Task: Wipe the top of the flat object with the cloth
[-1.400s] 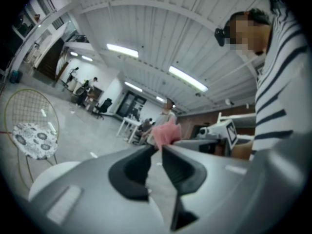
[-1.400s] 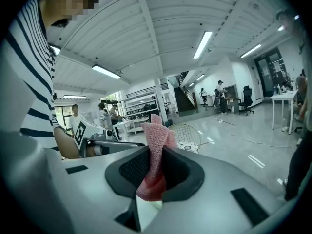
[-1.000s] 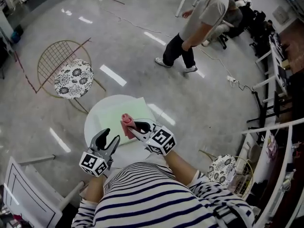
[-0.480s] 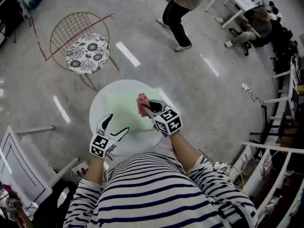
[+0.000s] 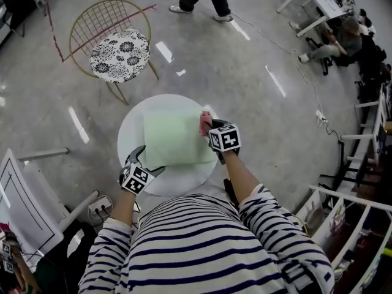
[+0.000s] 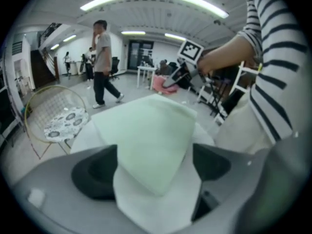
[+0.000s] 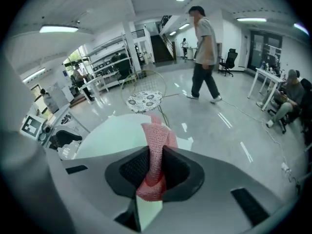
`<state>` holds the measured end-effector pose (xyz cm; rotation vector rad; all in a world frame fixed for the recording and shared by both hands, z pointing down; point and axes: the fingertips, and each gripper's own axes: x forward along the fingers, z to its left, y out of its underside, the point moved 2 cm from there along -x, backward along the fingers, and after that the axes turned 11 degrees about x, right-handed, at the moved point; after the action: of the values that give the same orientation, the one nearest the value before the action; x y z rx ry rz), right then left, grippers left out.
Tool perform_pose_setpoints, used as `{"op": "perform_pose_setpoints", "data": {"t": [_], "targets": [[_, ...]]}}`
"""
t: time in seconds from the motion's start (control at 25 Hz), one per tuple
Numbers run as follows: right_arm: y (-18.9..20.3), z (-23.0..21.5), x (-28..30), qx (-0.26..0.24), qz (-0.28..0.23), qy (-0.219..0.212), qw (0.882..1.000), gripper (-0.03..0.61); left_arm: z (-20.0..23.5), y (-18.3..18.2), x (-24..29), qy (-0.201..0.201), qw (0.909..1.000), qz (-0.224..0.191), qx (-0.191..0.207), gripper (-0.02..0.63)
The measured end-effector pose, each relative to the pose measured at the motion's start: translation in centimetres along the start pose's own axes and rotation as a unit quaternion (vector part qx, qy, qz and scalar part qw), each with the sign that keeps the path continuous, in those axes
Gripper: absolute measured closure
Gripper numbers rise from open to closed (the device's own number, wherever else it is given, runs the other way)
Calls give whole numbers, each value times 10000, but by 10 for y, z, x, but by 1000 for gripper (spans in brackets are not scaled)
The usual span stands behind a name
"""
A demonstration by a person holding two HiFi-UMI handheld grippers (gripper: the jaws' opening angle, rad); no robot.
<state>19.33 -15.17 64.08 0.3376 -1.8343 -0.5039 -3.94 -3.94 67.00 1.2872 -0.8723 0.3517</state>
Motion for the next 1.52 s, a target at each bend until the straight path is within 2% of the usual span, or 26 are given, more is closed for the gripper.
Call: {"op": "perform_pose_setpoints", "data": {"t": [0.24,0.4,0.64,0.8,1.04,1.52], "targets": [[8,-43,4,206,354,810,9959,522,-14,18,10,75,9991,404,88,143],[4,-50,14,137,400,975,9943,522,-15,32,11,-71,9983,586,-30,143],[13,-47,39,147,841,1162,9896,522,-19,46,22,72,9966,815,-74,144],[8,-50,42,248,710,1326,9883,522,-21,50,28,127,9961,869,-67,146],[2,-31,51,275,653,1234,9898,522,-15,48,30,20,9964,829,-202,147],[-12,54,85,87,470,656,9967,522,-16,50,28,62,9959,874,-221,155]]}}
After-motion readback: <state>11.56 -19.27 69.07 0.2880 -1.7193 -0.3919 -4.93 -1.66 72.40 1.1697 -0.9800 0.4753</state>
